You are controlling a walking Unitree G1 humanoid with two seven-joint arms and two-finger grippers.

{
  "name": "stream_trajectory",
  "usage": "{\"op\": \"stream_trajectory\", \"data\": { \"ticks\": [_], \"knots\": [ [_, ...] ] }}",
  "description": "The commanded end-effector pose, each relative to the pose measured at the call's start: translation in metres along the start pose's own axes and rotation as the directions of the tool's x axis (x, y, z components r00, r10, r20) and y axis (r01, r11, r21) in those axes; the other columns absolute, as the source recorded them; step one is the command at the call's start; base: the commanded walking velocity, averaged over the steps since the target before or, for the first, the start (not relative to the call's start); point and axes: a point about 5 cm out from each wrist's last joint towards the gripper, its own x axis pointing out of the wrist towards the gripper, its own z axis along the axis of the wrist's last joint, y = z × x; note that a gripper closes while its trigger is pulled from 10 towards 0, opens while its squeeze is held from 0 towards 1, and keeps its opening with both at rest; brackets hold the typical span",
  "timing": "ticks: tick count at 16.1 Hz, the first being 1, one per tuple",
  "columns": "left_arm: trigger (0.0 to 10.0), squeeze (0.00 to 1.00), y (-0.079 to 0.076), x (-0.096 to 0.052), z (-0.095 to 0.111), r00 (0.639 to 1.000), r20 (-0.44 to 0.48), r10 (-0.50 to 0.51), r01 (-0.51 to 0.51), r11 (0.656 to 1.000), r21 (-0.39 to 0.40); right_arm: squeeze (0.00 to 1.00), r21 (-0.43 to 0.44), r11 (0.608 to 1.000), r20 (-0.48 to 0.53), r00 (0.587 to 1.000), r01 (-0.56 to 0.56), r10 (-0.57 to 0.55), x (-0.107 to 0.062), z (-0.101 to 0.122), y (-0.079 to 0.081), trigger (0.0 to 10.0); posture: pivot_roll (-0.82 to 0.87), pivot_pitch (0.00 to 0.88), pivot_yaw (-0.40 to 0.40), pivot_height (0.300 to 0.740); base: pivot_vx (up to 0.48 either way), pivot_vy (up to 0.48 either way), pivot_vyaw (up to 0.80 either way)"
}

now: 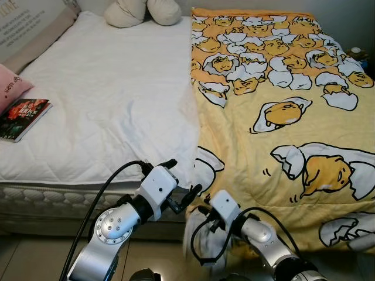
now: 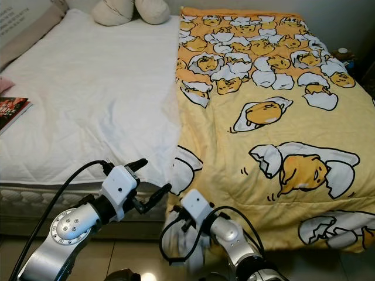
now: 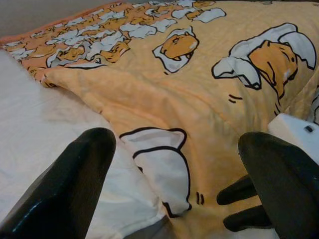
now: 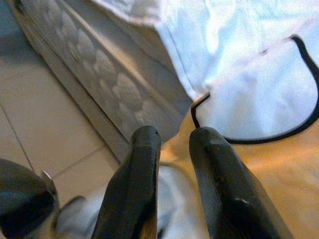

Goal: Clean up the room

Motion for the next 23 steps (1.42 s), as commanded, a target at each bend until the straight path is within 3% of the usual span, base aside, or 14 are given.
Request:
{"op": "stream_trajectory", "data": {
  "ticks": [1, 2, 4, 5, 6, 7, 9, 11, 14, 15, 17, 19, 21, 23],
  "knots": [
    [10.0, 0.00, 0.001, 0.000, -0.001, 1.000, -0.009, 0.002, -0.001, 1.000, 0.013, 1.00, 0.020, 0.999, 0.025, 0.998, -0.050, 0.050, 0.000, 0.002, 0.006, 10.0, 0.03, 0.016, 0.026, 0.711, 0.000, 0.000, 0.00],
    [10.0, 0.00, 0.001, 0.000, -0.002, 1.000, -0.010, 0.001, -0.001, 1.000, 0.013, 1.00, 0.029, 0.995, 0.033, 0.995, -0.093, 0.092, 0.000, 0.002, 0.012, 10.0, 0.02, 0.015, 0.024, 0.711, 0.000, 0.000, 0.00],
    [10.0, 0.00, 0.003, 0.001, -0.002, 1.000, -0.012, 0.023, -0.023, 1.000, 0.016, 1.00, 0.033, 0.999, 0.075, 0.997, -0.014, 0.011, 0.000, 0.008, 0.006, 10.0, 0.02, 0.013, 0.021, 0.711, 0.000, 0.000, 0.00],
    [10.0, 0.00, 0.005, 0.001, -0.003, 0.999, -0.011, 0.045, -0.045, 0.999, 0.009, 1.00, 0.038, 0.996, 0.104, 0.991, 0.076, -0.080, 0.000, 0.013, -0.003, 10.0, 0.02, 0.013, 0.021, 0.711, 0.000, 0.000, 0.00],
    [10.0, 0.00, 0.014, 0.003, -0.005, 0.988, -0.015, 0.151, -0.152, 0.988, -0.031, 1.00, 0.074, 0.956, 0.158, 0.943, 0.284, -0.293, -0.004, 0.025, -0.024, 10.0, 0.02, 0.011, 0.020, 0.711, 0.000, 0.000, 0.00],
    [10.0, 0.00, 0.025, 0.002, -0.006, 0.962, -0.021, 0.272, -0.272, 0.958, -0.092, 0.00, 0.123, 0.902, 0.193, 0.881, 0.414, -0.431, -0.009, 0.035, -0.040, 10.0, 0.02, 0.008, 0.021, 0.711, 0.000, 0.000, 0.00],
    [10.0, 0.00, 0.038, 0.001, -0.007, 0.913, -0.037, 0.405, -0.406, 0.902, -0.146, 0.00, 0.171, 0.819, 0.248, 0.780, 0.548, -0.574, -0.021, 0.050, -0.057, 10.0, 0.01, 0.000, 0.016, 0.711, 0.000, 0.000, 0.00],
    [10.0, 0.00, 0.041, 0.003, -0.005, 0.901, -0.023, 0.433, -0.431, 0.890, -0.147, 0.00, 0.192, 0.767, 0.287, 0.712, 0.612, -0.641, -0.029, 0.060, -0.065, 10.0, 0.01, 0.000, 0.014, 0.711, 0.000, 0.000, 0.00],
    [10.0, 0.00, 0.055, 0.017, 0.008, 0.861, 0.027, 0.508, -0.500, 0.854, -0.140, 0.00, 0.285, 0.604, 0.377, 0.492, 0.745, -0.785, -0.047, 0.096, -0.091, 10.0, 0.00, 0.000, 0.019, 0.711, 0.000, 0.000, 0.00],
    [10.0, 0.00, 0.059, 0.019, 0.012, 0.843, 0.040, 0.536, -0.526, 0.838, -0.145, 0.00, 0.331, 0.563, 0.377, 0.441, 0.757, -0.814, -0.051, 0.104, -0.098, 10.0, 0.00, 0.000, 0.021, 0.711, 0.000, 0.000, 0.00],
    [10.0, 0.00, 0.065, 0.018, 0.015, 0.815, 0.045, 0.577, -0.563, 0.809, -0.170, 0.00, 0.393, 0.533, 0.359, 0.409, 0.749, -0.839, -0.054, 0.106, -0.104, 10.0, 0.00, 0.000, 0.025, 0.711, 0.000, 0.000, 0.00],
    [10.0, 0.00, 0.065, 0.022, 0.018, 0.816, 0.058, 0.575, -0.557, 0.809, -0.186, 0.00, 0.407, 0.551, 0.314, 0.455, 0.729, -0.833, -0.048, 0.101, -0.105, 10.0, 0.00, 0.000, 0.027, 0.711, 0.000, 0.480, 0.00],
    [10.0, 0.00, 0.065, 0.026, 0.021, 0.817, 0.069, 0.572, -0.559, 0.816, -0.150, 0.00, 0.391, 0.558, 0.308, 0.468, 0.732, -0.829, -0.045, 0.103, -0.104, 10.0, 0.00, 0.000, 0.027, 0.711, 0.000, 0.240, 0.00],
    [10.0, 0.00, 0.071, 0.028, 0.019, 0.796, 0.037, 0.604, -0.593, 0.790, -0.154, 0.00, 0.379, 0.541, 0.278, 0.465, 0.751, -0.841, -0.044, 0.101, -0.106, 10.0, 0.00, 0.000, 0.026, 0.711, 0.000, 0.000, 0.00]
  ]
}}
